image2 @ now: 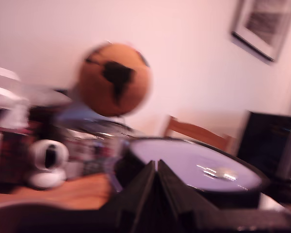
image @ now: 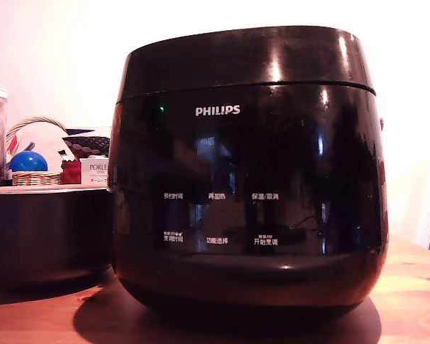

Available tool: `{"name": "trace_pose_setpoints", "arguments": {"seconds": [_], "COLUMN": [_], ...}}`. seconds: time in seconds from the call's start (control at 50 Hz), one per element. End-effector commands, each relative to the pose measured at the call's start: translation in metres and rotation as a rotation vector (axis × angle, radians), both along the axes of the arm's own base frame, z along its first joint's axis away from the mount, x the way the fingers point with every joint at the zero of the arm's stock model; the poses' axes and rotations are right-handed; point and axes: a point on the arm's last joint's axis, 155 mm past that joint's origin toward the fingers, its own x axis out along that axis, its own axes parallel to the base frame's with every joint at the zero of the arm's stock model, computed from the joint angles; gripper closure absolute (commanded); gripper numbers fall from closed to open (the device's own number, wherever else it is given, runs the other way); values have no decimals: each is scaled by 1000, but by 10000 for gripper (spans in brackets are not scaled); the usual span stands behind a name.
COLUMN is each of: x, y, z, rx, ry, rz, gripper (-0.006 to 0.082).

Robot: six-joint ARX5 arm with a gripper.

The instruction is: Open the rice cooker by pressing the large metal button on the top of its lid with medium force

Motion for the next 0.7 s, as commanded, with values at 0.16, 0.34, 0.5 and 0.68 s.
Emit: {"name": "trace_pose_setpoints", "arguments": {"seconds": [0.16,0.34,0.5,0.68], "x": [-7,-15,-14,-10], "y": [-19,-41,-58,-79], "z": [6,3,-4,-3], "rx": [29,85,141,199], "ry": [28,24,26,32], "rz": [-116,-225,-283,-343], "gripper": [791,791,791,791]}}
